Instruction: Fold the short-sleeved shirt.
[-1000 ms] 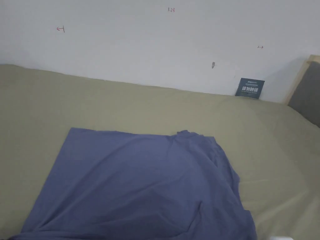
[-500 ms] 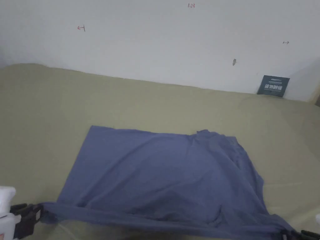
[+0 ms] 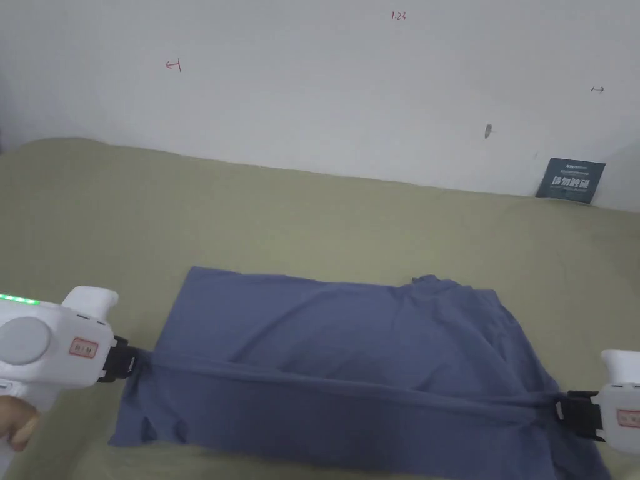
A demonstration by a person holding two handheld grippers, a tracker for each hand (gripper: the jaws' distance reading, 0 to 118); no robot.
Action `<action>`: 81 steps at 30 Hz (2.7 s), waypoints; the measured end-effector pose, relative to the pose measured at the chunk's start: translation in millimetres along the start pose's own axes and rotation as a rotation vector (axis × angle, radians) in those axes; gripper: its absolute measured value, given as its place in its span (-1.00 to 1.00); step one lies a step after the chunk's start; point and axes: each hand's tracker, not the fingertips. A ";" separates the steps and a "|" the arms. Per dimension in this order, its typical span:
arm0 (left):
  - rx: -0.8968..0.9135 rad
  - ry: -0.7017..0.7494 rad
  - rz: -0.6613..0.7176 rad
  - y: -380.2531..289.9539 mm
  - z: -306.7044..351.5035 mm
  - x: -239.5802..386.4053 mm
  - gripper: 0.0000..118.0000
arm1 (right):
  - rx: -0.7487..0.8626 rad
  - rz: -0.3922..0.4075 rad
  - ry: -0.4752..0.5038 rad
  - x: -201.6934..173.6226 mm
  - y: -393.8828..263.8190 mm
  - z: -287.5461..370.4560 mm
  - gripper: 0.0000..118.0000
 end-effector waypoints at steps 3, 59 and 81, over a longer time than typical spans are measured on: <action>-0.028 0.001 -0.004 16.2 -18.5 -2.7 -0.94 | -0.025 -0.025 -0.011 0.9 14.0 -20.8 -0.75; 0.019 -0.014 0.156 -79.5 -38.1 8.2 -0.96 | -0.006 -0.146 -0.089 21.9 -66.1 -18.7 0.56; 0.044 -0.067 0.155 -69.4 0.0 -5.6 -0.96 | -0.006 -0.131 0.031 22.1 -61.6 15.1 -0.74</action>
